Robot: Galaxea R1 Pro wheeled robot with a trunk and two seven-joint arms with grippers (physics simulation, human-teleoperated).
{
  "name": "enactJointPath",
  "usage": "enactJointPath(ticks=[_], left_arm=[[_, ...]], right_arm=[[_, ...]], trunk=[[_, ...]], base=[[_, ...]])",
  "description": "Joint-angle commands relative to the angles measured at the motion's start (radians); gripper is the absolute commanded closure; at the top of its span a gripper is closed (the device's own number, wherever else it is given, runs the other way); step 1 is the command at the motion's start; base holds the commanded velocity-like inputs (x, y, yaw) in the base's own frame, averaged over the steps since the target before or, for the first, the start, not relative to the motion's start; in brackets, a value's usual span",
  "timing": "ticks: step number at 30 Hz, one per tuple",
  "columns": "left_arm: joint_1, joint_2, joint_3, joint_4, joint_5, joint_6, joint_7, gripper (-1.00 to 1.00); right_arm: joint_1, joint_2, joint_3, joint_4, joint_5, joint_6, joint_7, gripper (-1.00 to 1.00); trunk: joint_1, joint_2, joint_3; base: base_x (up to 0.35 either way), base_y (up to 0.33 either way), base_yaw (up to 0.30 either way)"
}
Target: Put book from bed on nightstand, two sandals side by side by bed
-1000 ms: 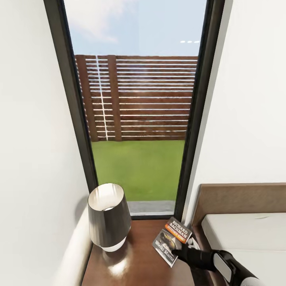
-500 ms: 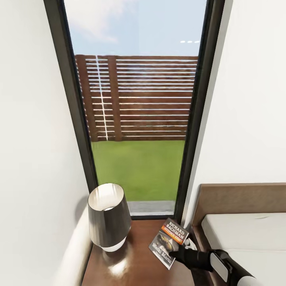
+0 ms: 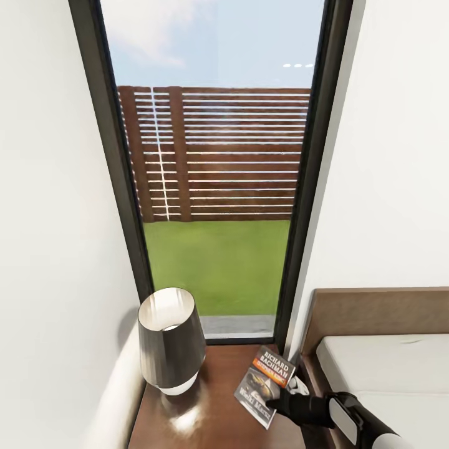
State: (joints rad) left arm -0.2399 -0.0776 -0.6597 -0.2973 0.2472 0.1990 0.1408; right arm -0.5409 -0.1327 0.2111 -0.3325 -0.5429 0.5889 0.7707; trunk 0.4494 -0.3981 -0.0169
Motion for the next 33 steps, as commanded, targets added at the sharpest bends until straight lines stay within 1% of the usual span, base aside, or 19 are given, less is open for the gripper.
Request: enactJointPath(ticks=[1,5,7,10,16,19,23,25,28,33], left_arm=[[-0.006,0.001,-0.007,-0.007,0.011,0.006,-0.011,-1.00],[-0.031,0.003,-0.003,-0.015,0.011,0.007,-0.091,-1.00],[-0.040,0.004,-0.002,-0.016,0.010,0.007,-0.117,-1.00],[-0.059,0.009,0.000,-0.018,0.009,0.008,-0.145,-1.00],[-0.080,0.018,0.003,-0.016,0.014,0.002,-0.166,-1.00],[-0.082,0.025,0.004,-0.016,0.037,-0.001,-0.171,-1.00],[-0.084,0.032,0.004,-0.016,0.090,-0.006,-0.174,-1.00],[-0.085,0.036,0.003,-0.016,0.111,-0.007,-0.175,-1.00],[-0.085,0.040,0.004,-0.016,0.131,-0.008,-0.176,-1.00],[-0.085,0.044,0.005,-0.016,0.154,-0.013,-0.177,-1.00]], right_arm=[[-0.001,-0.001,0.004,-0.001,-0.004,0.006,-0.002,1.00],[-0.001,-0.001,0.005,-0.001,0.006,0.003,-0.002,1.00],[-0.001,-0.001,0.005,-0.001,0.009,0.002,-0.002,1.00],[-0.001,-0.001,0.005,0.000,0.012,0.001,-0.002,1.00],[-0.001,-0.001,0.005,0.000,0.013,0.000,-0.001,1.00],[-0.001,-0.001,0.005,0.000,0.013,-0.001,-0.001,1.00],[-0.001,-0.001,0.005,0.000,0.014,-0.002,-0.001,1.00],[-0.001,-0.001,0.005,0.000,0.014,-0.002,-0.001,1.00],[-0.001,-0.001,0.005,0.000,0.014,-0.003,-0.001,1.00],[-0.001,-0.001,0.005,0.000,0.014,-0.003,-0.001,1.00]], trunk=[[0.001,-0.002,-0.002],[0.001,-0.002,-0.002],[0.001,-0.002,-0.002],[0.001,-0.002,-0.002],[0.001,-0.002,-0.002],[0.001,-0.002,-0.002],[0.001,-0.002,-0.002],[0.001,-0.002,-0.002],[0.001,-0.002,-0.002],[0.001,-0.002,-0.002]], base=[[0.000,0.000,0.000],[0.000,0.000,0.000],[0.000,0.000,0.000],[0.000,0.000,0.000],[0.000,0.000,0.000],[0.000,0.000,0.000],[0.000,0.000,0.000],[0.000,0.000,0.000],[0.000,0.000,0.000],[0.000,0.000,0.000]])
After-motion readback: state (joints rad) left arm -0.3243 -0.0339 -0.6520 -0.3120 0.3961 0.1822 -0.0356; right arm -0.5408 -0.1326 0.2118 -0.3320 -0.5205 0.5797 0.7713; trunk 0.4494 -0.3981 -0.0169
